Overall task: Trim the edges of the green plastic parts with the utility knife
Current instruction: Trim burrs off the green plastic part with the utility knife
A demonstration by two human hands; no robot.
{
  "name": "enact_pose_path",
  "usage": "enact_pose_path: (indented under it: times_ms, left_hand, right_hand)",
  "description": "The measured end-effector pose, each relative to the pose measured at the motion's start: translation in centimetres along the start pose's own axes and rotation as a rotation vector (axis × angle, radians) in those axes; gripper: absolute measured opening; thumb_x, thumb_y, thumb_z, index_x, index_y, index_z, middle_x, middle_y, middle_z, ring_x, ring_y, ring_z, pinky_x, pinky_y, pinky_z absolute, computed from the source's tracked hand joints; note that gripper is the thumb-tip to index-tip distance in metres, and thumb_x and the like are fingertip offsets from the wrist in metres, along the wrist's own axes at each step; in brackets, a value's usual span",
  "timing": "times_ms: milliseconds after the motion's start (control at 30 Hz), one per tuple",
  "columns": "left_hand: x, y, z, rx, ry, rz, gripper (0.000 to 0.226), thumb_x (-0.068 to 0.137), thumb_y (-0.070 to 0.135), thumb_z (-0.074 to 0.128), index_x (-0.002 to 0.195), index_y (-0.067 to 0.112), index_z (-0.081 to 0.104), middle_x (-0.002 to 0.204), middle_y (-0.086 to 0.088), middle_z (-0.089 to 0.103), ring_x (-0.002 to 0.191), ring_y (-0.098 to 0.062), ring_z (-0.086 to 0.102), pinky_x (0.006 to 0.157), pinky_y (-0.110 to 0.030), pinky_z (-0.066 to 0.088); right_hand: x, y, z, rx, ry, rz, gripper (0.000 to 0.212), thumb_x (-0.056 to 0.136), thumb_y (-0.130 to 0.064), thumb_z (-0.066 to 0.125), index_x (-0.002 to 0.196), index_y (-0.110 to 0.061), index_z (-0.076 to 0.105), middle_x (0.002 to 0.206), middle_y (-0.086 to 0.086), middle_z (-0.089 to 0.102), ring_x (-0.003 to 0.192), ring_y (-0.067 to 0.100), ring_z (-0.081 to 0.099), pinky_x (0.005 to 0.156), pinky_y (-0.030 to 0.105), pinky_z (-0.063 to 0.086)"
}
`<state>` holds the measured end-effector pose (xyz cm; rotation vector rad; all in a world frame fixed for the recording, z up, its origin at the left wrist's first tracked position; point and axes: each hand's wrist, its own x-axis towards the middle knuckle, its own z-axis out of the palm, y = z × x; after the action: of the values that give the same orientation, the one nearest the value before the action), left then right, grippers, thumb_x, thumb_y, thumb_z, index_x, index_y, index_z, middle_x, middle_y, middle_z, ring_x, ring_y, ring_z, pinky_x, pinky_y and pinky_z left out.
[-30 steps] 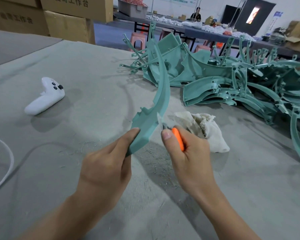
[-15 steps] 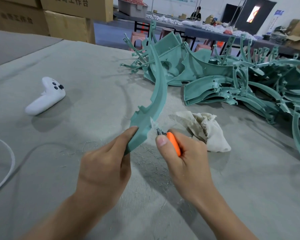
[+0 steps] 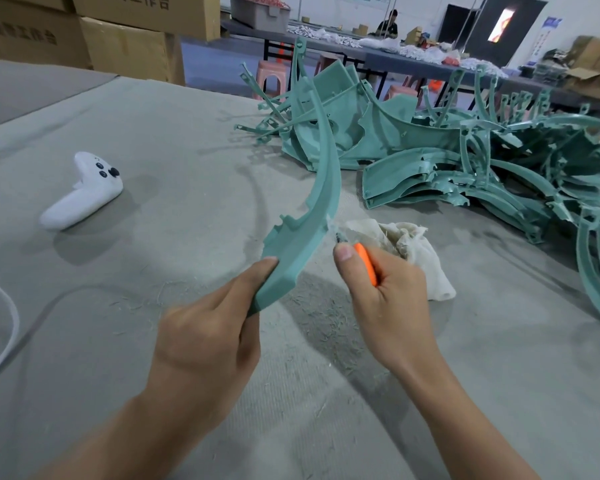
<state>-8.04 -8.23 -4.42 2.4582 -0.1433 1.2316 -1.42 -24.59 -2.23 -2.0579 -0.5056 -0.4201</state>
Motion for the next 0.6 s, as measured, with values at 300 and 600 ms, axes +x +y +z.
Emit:
enact_pose_path:
  times_ms: [300,600]
  left_hand:
    - [0.1,0.0,-0.2,0.029,-0.023,-0.022,0.034,0.081,0.008,0.048,0.103,0.001,0.072,0.058,-0.01,0.063,0.075,-0.027,0.038,0.06,-0.027,0.033]
    - [0.0,0.2,-0.1,0.009,-0.022,0.019,0.036,0.081,0.007,0.046,0.104,0.001,0.072,0.062,-0.007,0.065,0.073,-0.027,0.039,0.06,-0.027,0.035]
  right_hand:
    - [-0.3,-0.4,0.3,0.017,-0.021,0.005,0.06,0.086,-0.066,0.043,0.062,-0.011,0.034,0.055,0.01,0.035,0.047,0.018,0.031,0.047,0.037,0.029]
    - [0.2,0.7,-0.3,-0.005,0.009,-0.004,0.062,0.088,-0.066,0.042,0.058,-0.012,0.036,0.051,0.006,0.035,0.044,0.01,0.031,0.046,0.026,0.026]
